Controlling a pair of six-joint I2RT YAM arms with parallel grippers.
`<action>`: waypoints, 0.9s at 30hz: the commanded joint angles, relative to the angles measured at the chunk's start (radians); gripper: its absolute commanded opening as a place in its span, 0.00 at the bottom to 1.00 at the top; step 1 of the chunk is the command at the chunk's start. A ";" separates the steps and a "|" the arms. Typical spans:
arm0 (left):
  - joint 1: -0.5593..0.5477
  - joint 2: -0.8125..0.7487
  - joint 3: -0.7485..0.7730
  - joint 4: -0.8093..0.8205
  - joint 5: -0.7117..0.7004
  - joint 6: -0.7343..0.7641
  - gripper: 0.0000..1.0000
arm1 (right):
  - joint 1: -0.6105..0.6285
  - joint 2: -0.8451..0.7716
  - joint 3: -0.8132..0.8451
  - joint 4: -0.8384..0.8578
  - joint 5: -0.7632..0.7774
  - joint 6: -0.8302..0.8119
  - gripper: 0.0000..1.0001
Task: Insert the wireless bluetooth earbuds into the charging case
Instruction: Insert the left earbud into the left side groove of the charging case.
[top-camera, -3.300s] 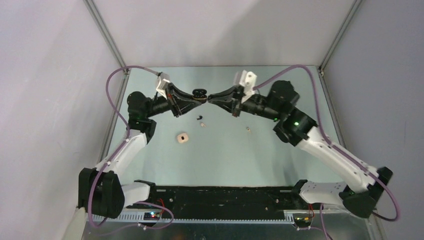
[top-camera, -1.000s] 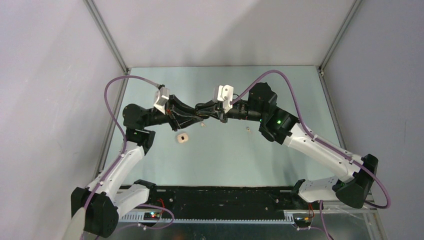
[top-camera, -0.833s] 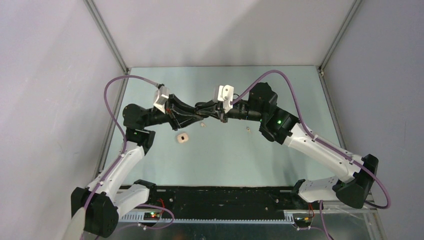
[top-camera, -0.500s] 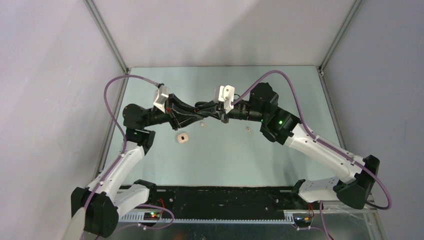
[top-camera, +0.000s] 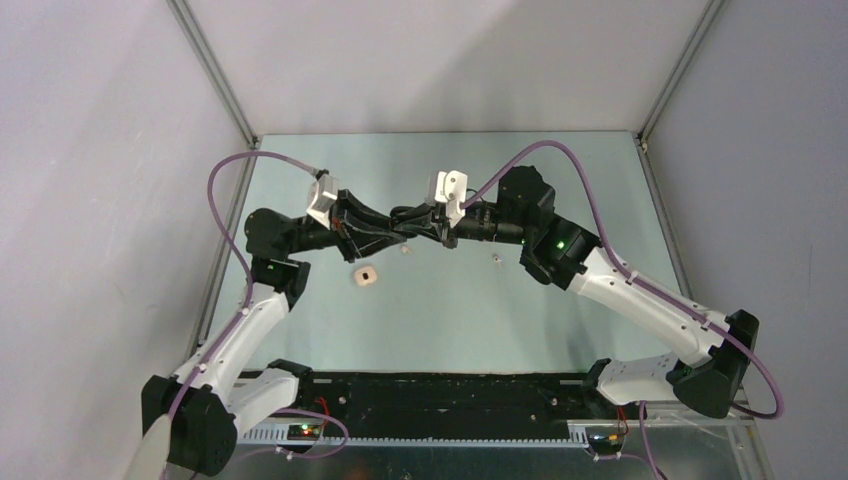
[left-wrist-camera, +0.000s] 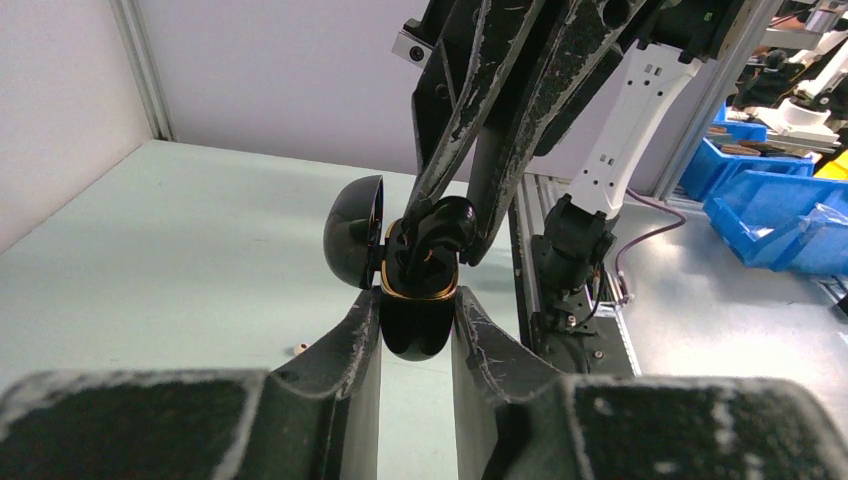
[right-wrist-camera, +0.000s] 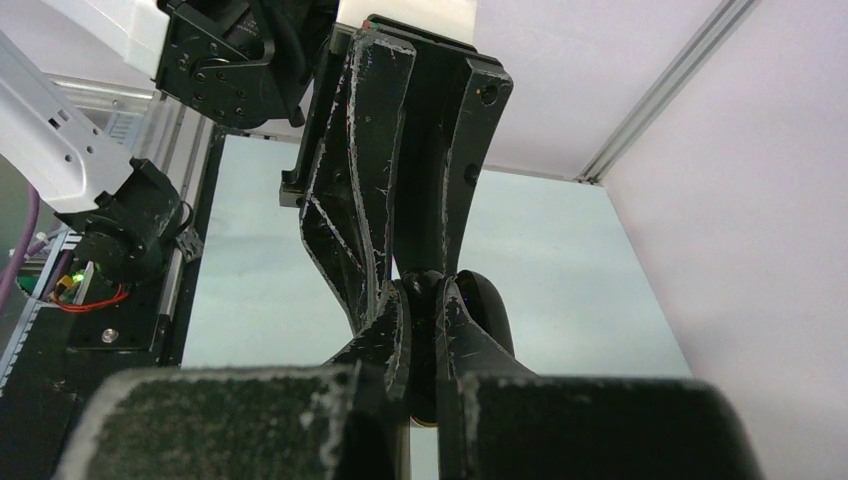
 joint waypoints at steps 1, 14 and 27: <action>-0.003 -0.031 0.044 0.048 0.001 0.029 0.00 | 0.005 -0.009 0.025 -0.010 -0.008 0.013 0.00; -0.002 -0.036 0.049 0.052 0.015 0.038 0.00 | 0.000 0.003 0.025 -0.035 -0.040 0.017 0.21; -0.003 -0.040 0.042 0.052 0.014 0.039 0.00 | 0.004 -0.014 0.027 -0.028 -0.023 0.010 0.39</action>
